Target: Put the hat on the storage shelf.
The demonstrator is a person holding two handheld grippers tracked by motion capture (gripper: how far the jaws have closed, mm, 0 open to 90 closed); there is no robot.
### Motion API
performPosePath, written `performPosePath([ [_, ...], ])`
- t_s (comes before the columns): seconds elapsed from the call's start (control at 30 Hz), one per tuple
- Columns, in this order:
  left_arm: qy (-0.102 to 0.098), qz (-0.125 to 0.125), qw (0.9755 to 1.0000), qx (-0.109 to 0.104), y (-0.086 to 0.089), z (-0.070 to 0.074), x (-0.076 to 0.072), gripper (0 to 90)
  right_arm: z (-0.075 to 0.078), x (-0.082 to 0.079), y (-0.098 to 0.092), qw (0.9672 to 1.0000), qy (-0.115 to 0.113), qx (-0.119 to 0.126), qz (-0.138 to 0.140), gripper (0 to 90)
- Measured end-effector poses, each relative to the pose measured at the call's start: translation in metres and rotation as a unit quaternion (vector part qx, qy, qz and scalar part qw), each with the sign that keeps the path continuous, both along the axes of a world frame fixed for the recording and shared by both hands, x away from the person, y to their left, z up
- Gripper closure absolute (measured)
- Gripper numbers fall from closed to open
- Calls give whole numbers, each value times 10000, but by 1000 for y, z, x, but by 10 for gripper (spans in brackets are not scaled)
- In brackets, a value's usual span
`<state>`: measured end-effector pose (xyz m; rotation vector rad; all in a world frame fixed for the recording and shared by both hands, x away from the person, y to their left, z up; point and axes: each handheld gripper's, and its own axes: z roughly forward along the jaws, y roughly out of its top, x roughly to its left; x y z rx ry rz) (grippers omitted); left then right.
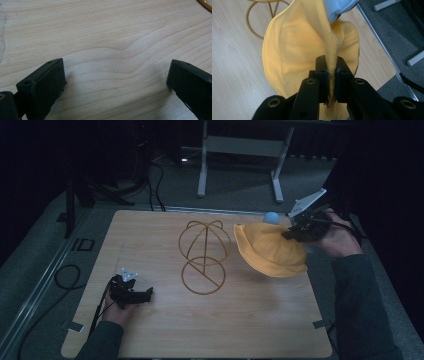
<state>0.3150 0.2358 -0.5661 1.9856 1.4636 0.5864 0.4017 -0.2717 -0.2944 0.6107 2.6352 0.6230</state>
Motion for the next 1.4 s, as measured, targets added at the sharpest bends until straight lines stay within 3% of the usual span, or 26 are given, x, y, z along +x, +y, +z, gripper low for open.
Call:
performPosePath([
  [0.5, 2, -2, 10000, 4, 0, 0, 0, 22, 15, 0, 5, 9993, -203, 271, 128, 840],
  [1.4, 5, -9, 10000, 9, 0, 0, 0, 22, 28, -2, 22, 9968, -336, 597, 417, 841],
])
